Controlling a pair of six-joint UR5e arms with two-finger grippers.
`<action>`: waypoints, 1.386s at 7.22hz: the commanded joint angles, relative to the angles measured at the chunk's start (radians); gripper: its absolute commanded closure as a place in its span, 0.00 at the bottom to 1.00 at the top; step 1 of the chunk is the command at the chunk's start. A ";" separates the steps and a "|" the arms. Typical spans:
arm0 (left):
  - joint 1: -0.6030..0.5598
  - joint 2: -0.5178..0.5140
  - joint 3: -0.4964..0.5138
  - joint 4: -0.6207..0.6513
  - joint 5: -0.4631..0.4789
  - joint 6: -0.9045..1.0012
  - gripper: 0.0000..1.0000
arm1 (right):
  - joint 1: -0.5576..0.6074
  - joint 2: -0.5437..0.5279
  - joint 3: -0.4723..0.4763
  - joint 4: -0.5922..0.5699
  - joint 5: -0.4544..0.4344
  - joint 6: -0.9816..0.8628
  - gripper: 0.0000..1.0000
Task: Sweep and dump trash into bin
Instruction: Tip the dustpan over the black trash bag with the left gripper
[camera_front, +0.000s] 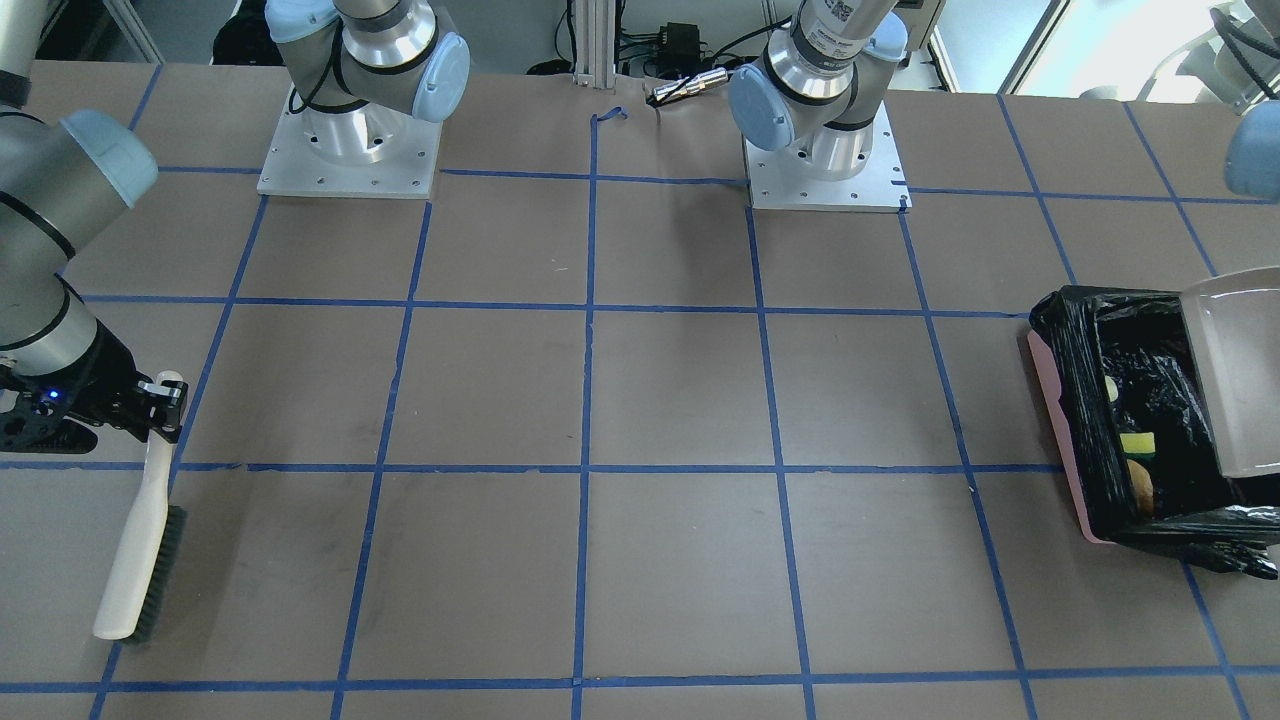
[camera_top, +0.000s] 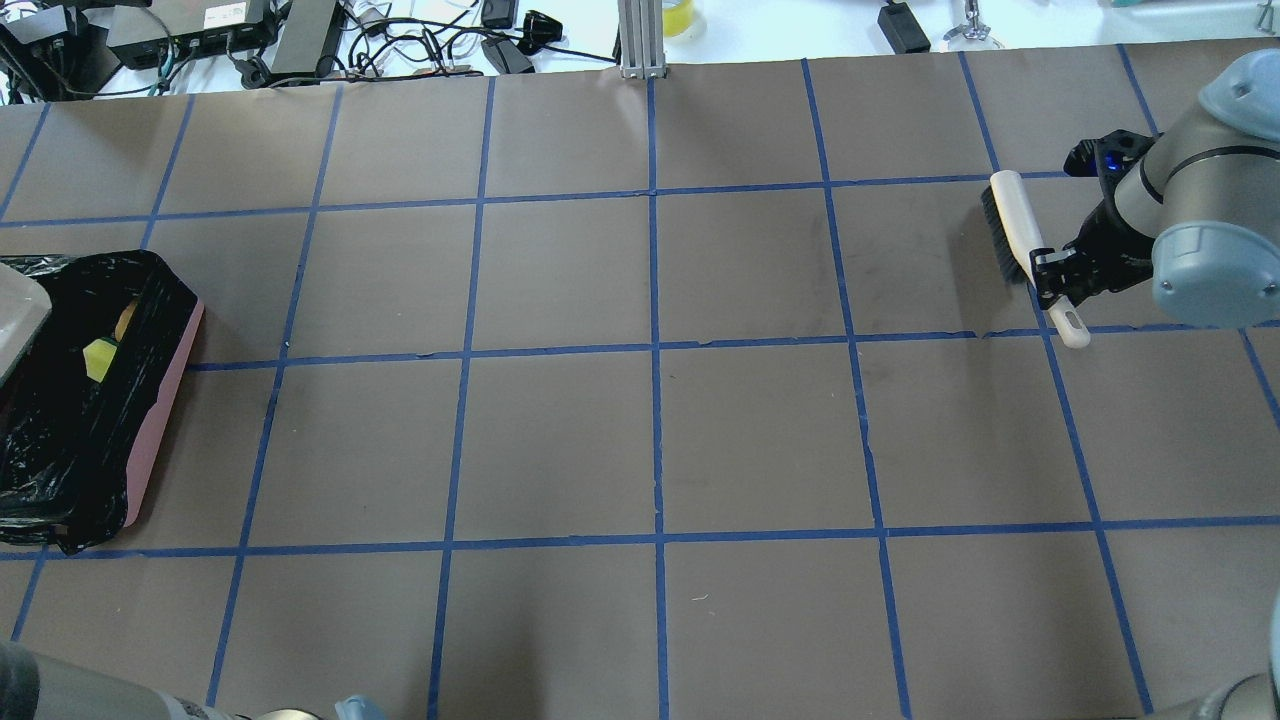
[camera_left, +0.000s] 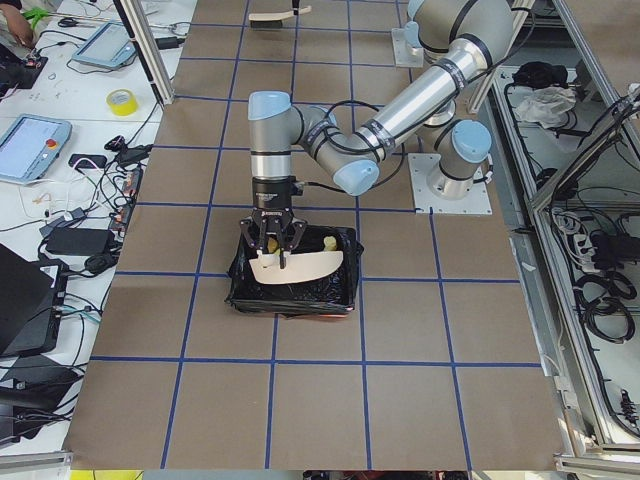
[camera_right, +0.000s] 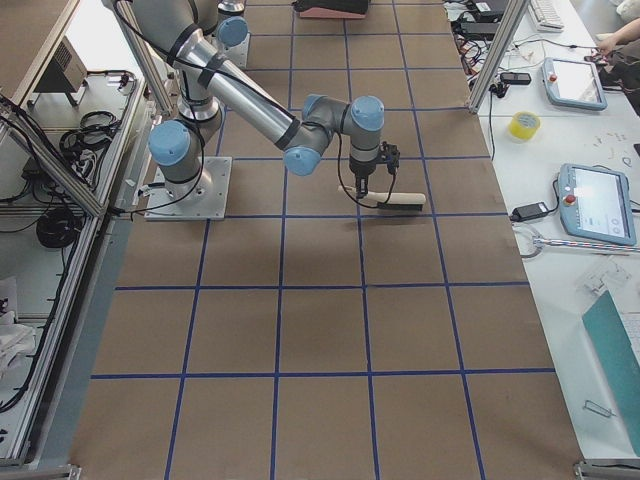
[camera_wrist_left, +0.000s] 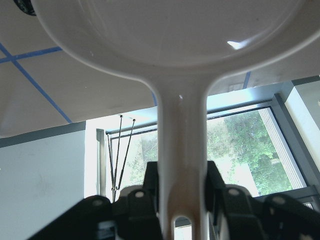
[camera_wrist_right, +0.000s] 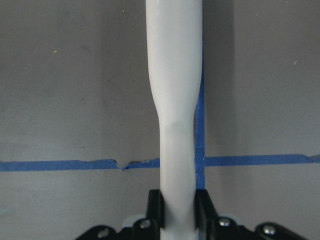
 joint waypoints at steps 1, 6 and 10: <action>-0.009 0.004 0.010 0.191 -0.215 -0.034 1.00 | 0.000 0.000 0.016 0.000 0.001 0.001 1.00; -0.116 -0.050 -0.002 0.055 -0.648 -0.472 1.00 | 0.000 0.001 0.016 0.000 -0.008 -0.002 0.32; -0.239 -0.166 -0.009 -0.165 -0.796 -0.593 1.00 | 0.000 -0.005 -0.006 0.003 -0.004 -0.002 0.12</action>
